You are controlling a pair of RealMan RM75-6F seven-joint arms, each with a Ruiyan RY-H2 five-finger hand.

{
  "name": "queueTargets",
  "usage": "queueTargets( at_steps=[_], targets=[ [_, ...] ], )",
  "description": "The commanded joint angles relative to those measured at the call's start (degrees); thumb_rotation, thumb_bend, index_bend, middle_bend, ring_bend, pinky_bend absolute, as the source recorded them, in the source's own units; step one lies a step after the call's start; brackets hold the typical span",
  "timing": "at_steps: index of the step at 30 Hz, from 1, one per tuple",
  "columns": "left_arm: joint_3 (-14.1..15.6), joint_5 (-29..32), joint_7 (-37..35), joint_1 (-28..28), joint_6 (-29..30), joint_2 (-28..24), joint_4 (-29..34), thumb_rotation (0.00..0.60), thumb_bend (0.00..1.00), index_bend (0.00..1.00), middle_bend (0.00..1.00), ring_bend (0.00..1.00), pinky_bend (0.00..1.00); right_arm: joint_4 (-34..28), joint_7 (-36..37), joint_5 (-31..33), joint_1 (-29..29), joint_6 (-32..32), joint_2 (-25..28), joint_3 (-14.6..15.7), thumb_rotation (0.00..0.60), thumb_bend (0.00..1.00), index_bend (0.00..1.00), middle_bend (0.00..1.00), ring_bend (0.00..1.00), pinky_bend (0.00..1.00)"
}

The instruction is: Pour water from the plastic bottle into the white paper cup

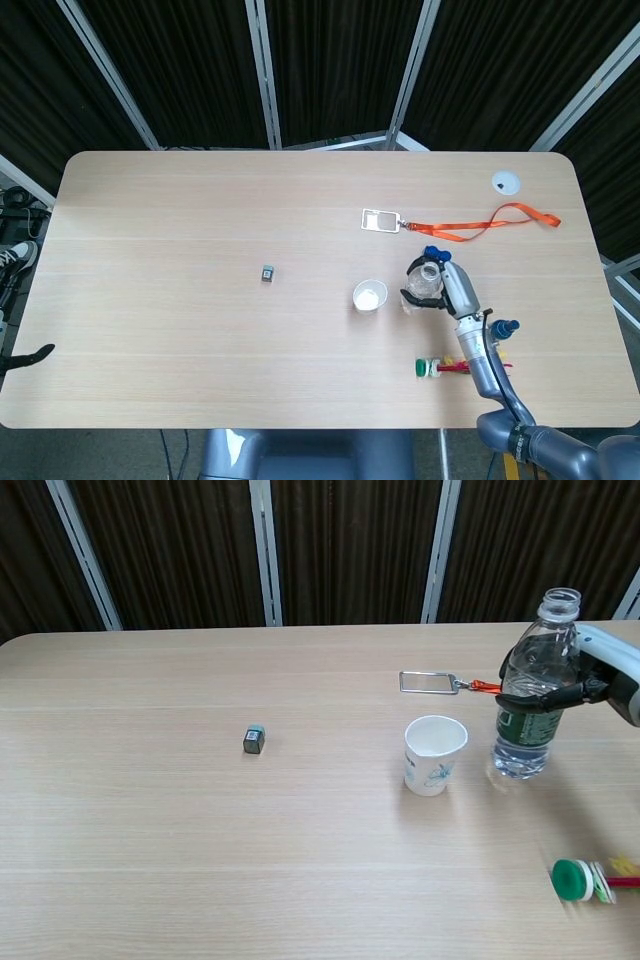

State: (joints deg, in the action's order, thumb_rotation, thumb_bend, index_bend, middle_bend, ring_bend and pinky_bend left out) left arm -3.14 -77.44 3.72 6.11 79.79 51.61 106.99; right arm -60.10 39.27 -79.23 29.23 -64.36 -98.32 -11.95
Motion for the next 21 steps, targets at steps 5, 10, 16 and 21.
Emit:
queueTargets(
  at_steps=[5,10,16,21],
  targets=[
    [0.0,0.0,0.0,0.0,-0.1,0.0,0.0,0.6,0.02,0.0,0.0,0.0,0.0,1.0,1.4,-0.5,0.0,0.3,-0.5,0.6,0.6,0.42,0.53,0.62,0.52,0.5],
    [0.1,0.0,0.0,0.1,-0.3,0.0,0.1,0.6,0.02,0.0,0.0,0.0,0.0,1.5,2.9,-0.7,0.0,0.6,-0.9,0.8,0.6,0.35,0.53,0.6,0.51,0.5],
    [0.2,0.0,0.0,0.1,-0.4,-0.1,0.2,0.6,0.02,0.0,0.0,0.0,0.0,3.0,5.2,-1.0,-0.2,0.2,-1.8,1.0,0.6,0.32,0.52,0.6,0.5,0.5],
    [0.3,-0.1,0.3,0.1,-0.4,0.0,0.3,0.6,0.02,0.0,0.0,0.0,0.0,5.0,7.1,-1.3,-0.3,0.0,-2.8,1.2,0.6,0.3,0.51,0.58,0.49,0.49]
  ],
)
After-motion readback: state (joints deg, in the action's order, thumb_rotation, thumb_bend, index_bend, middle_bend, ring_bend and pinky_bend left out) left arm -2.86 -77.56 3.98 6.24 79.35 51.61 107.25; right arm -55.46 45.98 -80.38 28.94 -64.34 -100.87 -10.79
